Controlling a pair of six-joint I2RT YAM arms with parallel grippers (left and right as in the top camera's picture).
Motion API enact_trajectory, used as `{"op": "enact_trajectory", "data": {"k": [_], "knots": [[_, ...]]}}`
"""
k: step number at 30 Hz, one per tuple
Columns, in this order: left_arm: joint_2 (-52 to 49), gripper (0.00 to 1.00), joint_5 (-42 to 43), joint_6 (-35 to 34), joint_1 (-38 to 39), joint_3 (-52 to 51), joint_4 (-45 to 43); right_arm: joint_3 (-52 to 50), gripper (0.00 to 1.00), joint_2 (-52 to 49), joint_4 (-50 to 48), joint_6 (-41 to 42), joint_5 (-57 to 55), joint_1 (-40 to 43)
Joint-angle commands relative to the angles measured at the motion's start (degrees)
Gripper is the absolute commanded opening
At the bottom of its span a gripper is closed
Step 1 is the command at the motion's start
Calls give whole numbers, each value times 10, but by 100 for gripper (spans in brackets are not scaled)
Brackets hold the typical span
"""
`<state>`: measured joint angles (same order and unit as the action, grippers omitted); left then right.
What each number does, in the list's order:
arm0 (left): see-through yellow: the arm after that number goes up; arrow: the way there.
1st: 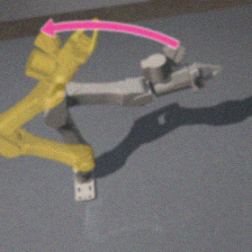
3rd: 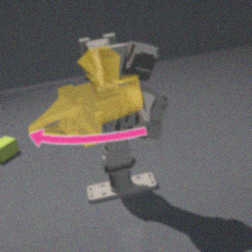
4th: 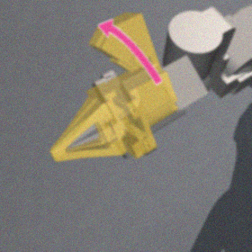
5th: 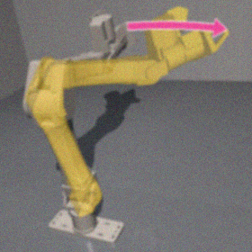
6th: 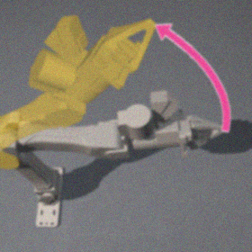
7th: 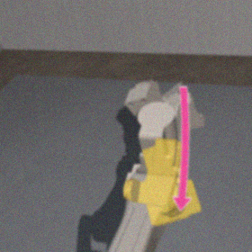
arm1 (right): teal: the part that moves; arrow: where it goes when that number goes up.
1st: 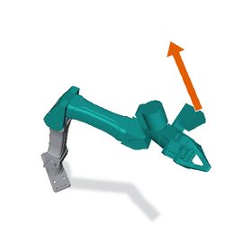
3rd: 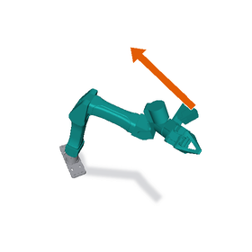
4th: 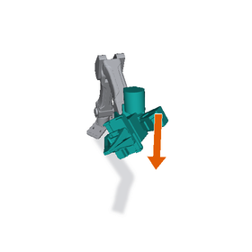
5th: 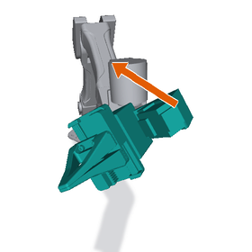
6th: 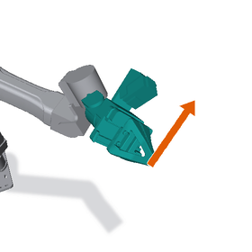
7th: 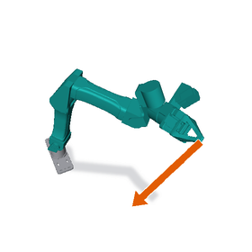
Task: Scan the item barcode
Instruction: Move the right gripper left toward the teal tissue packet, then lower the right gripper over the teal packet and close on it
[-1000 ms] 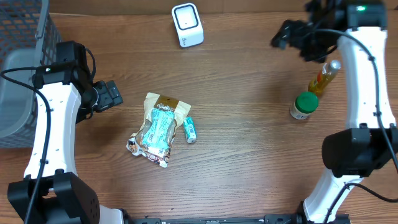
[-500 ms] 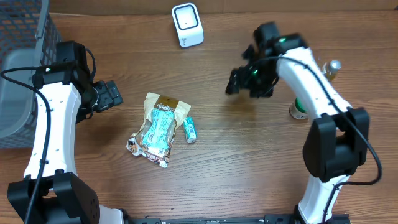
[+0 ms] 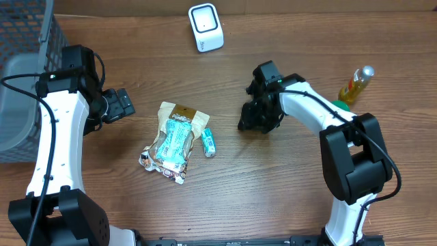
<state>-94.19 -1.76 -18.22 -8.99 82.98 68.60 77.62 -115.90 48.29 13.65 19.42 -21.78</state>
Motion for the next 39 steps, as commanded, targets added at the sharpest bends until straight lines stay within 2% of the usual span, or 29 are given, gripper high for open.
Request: {"op": "enact_trajectory", "data": {"k": [1, 2, 4, 14, 19, 26, 29, 33, 39], "knots": [[-2, 100, -1, 0, 0, 3, 0, -12, 24, 4, -11, 16, 4, -4], [-2, 100, -1, 0, 0, 3, 0, -12, 15, 4, -12, 16, 4, -4], [-2, 99, -1, 0, 0, 3, -1, -12, 4, 4, -15, 16, 4, -4], [-2, 100, -1, 0, 0, 3, -1, -12, 4, 7, -14, 35, 12, -12], [-2, 100, -1, 0, 0, 3, 0, -12, 4, 42, -23, 31, 2, -30], [-2, 100, -1, 0, 0, 3, 0, -12, 4, 63, -48, 28, -6, -90], [-2, 100, -1, 0, 0, 3, 0, -12, 4, 63, -51, 28, -60, -117], [-2, 100, -1, 0, 0, 3, 0, -12, 11, 63, -55, 28, -110, -144], [-2, 100, -1, 0, 0, 3, 0, -12, 24, 63, -79, 26, -119, -172]]}}
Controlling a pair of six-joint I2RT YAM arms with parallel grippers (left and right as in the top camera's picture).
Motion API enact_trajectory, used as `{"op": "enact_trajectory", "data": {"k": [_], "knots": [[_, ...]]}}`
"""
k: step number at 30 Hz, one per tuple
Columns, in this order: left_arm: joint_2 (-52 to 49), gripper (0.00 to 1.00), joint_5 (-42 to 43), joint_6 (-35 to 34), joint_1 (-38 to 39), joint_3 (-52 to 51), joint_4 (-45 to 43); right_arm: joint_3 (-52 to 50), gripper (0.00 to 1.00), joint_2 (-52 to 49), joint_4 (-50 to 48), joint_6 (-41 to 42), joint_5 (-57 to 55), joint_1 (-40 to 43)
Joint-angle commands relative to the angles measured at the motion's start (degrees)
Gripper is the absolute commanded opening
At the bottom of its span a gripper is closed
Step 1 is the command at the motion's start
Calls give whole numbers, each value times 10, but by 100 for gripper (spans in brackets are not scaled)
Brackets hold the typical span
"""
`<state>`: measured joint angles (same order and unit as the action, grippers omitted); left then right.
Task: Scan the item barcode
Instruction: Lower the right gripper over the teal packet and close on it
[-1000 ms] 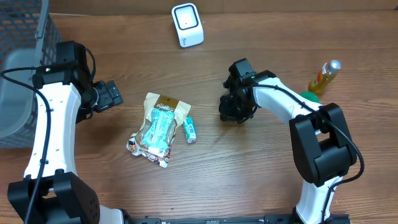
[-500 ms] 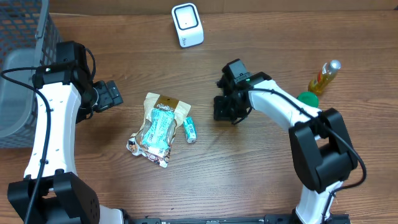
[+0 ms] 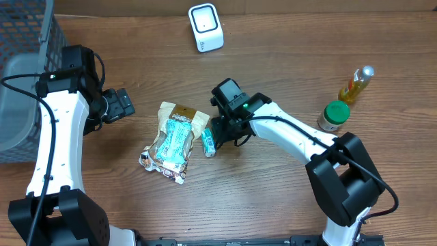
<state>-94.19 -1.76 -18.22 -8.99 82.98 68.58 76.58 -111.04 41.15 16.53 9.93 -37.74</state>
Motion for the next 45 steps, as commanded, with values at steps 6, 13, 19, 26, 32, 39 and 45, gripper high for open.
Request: {"op": "enact_trajectory", "data": {"k": [6, 13, 19, 26, 32, 39, 45], "knots": [[-2, 99, -1, 0, 0, 3, 0, -1, 30, 14, -19, -2, -59, -21], [-2, 99, -1, 0, 0, 3, 0, 0, 32, 14, -52, -1, -59, -21], [-2, 100, -1, 0, 0, 3, 0, 0, 44, 14, -82, -2, -74, -21], [-2, 100, -1, 0, 0, 3, 0, 0, 48, 14, -82, -2, -73, -22], [-2, 100, -1, 0, 0, 3, 0, 0, 53, 14, -78, -2, -73, -24], [-2, 100, -1, 0, 0, 3, 0, 0, 54, 14, -72, -2, -23, -26], [-2, 100, -1, 0, 0, 3, 0, -1, 55, 5, -65, -2, -24, -40]]}}
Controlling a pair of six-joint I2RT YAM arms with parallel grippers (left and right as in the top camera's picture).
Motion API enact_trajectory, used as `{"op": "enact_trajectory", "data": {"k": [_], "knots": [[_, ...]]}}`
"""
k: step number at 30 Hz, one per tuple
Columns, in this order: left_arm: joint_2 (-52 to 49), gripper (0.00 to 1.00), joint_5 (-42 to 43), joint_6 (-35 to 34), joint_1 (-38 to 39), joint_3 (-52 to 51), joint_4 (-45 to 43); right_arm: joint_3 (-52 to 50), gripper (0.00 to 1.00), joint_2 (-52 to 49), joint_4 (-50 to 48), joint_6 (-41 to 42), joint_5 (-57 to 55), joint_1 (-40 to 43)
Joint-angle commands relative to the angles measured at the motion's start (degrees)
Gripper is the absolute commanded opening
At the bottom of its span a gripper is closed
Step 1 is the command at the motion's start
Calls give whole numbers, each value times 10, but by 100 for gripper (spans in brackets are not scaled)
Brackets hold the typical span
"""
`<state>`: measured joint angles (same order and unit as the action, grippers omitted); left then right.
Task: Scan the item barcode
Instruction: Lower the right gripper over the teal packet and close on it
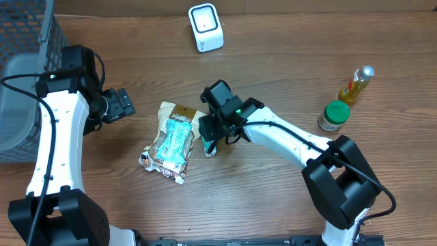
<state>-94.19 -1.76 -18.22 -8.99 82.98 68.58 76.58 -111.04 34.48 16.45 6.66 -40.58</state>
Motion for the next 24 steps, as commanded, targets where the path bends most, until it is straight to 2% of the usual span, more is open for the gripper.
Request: {"op": "enact_trajectory", "data": {"k": [1, 7, 24], "knots": [[-2, 100, -1, 0, 0, 3, 0, -1, 55, 3, 3, -2, 9, -14], [-2, 100, -1, 0, 0, 3, 0, -1, 54, 1, 18, -3, -23, -32], [-2, 100, -1, 0, 0, 3, 0, -1, 53, 0, 75, -2, -21, -59]]}}
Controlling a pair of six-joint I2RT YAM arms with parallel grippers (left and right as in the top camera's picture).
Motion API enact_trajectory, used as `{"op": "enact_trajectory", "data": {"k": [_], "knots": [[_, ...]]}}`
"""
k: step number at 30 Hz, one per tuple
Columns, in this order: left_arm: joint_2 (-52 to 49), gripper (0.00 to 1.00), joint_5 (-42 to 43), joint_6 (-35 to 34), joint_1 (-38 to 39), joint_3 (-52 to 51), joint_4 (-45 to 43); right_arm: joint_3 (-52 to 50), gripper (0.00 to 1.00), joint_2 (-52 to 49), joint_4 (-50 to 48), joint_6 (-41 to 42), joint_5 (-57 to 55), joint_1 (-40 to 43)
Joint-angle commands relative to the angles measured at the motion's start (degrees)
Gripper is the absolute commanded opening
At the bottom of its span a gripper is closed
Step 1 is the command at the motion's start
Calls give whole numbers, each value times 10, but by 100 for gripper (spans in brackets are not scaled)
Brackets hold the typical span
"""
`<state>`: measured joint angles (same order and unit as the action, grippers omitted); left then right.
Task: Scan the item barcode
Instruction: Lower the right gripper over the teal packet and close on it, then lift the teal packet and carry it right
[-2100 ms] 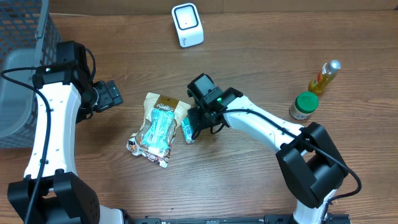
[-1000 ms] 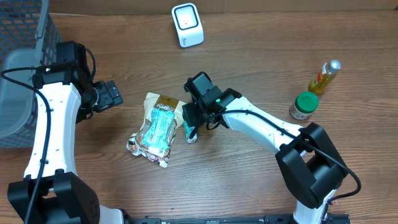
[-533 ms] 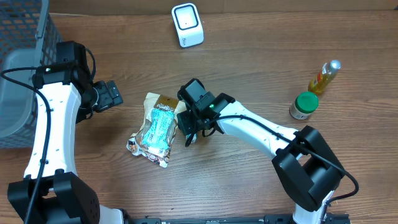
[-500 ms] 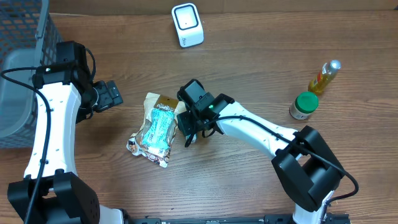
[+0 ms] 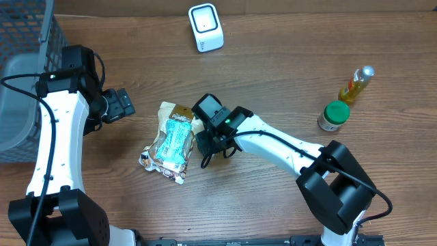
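The snack bag (image 5: 172, 142), tan and teal, lies flat at the table's middle left. My right gripper (image 5: 205, 147) is lowered right beside the bag's right edge, and its body covers the spot under it, so no small item shows there. Its jaws are hidden by the wrist, though one dark fingertip (image 5: 203, 162) sticks out toward the front. The white barcode scanner (image 5: 205, 27) stands at the back centre. My left gripper (image 5: 127, 104) hangs open and empty to the left of the bag, apart from it.
A grey wire basket (image 5: 20, 82) fills the far left edge. At the right stand a green-lidded jar (image 5: 334, 115) and a yellow bottle (image 5: 356, 83). Bare wooden table (image 5: 273, 205) lies along the front.
My right gripper has shifted a little left and toward the front. It now covers the small teal item that showed beside the bag. The left arm has not moved.
My right gripper was first at centre right, away from the bag and the small teal item beside it. Then it stood just right of that item, then at it, and now over it. The left arm, bag and scanner have stayed put.
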<state>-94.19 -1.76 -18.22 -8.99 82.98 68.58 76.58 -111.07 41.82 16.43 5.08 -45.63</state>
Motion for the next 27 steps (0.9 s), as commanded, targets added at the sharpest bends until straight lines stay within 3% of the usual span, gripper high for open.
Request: {"op": "enact_trajectory", "data": {"k": [1, 10, 20, 27], "knots": [[-2, 100, -1, 0, 0, 3, 0, -1, 52, 0, 2, -1, -6, -10], [-2, 100, -1, 0, 0, 3, 0, -1, 41, 0, 4, -1, -66, -9], [-2, 100, -1, 0, 0, 3, 0, -1, 14, 0, -3, -1, -100, -8], [-2, 100, -1, 0, 0, 3, 0, -1, 13, 0, -1, 7, -243, -4]]}}
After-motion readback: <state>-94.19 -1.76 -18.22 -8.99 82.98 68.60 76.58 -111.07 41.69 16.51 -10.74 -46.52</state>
